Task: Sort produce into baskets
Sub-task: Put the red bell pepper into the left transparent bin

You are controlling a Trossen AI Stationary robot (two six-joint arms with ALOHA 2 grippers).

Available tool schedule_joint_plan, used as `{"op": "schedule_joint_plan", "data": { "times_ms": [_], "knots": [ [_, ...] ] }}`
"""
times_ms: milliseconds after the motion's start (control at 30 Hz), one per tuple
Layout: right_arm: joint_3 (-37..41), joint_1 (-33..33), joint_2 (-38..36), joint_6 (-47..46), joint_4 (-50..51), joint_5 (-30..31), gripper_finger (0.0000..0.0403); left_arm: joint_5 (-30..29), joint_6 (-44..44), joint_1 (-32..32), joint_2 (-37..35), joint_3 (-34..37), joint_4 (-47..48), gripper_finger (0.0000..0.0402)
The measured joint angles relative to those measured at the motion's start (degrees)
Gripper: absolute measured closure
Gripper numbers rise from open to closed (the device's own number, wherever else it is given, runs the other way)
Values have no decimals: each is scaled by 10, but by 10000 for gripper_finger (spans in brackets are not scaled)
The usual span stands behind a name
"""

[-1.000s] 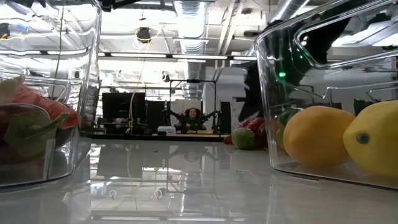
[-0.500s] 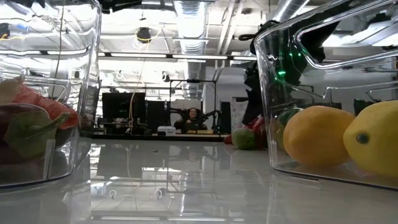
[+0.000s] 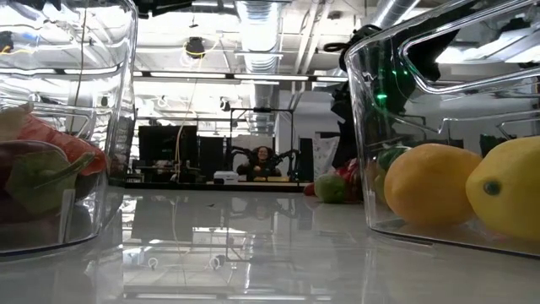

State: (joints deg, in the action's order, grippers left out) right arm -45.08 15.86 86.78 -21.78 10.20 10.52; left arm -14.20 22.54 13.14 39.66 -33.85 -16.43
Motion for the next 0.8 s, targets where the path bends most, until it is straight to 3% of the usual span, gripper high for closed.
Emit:
{"op": "schedule_joint_plan", "data": {
  "times_ms": [233, 433, 800],
  "knots": [
    [-37, -22, 0, 14, 22, 2, 209, -2, 7, 0, 0, 0, 0, 150],
    [-103, -58, 0, 14, 106, 38, 210, -2, 3, 0, 0, 0, 6, 150],
    [-243, -202, 0, 7, 256, 65, 210, -2, -12, 0, 0, 0, 21, 150]
  ]
}}
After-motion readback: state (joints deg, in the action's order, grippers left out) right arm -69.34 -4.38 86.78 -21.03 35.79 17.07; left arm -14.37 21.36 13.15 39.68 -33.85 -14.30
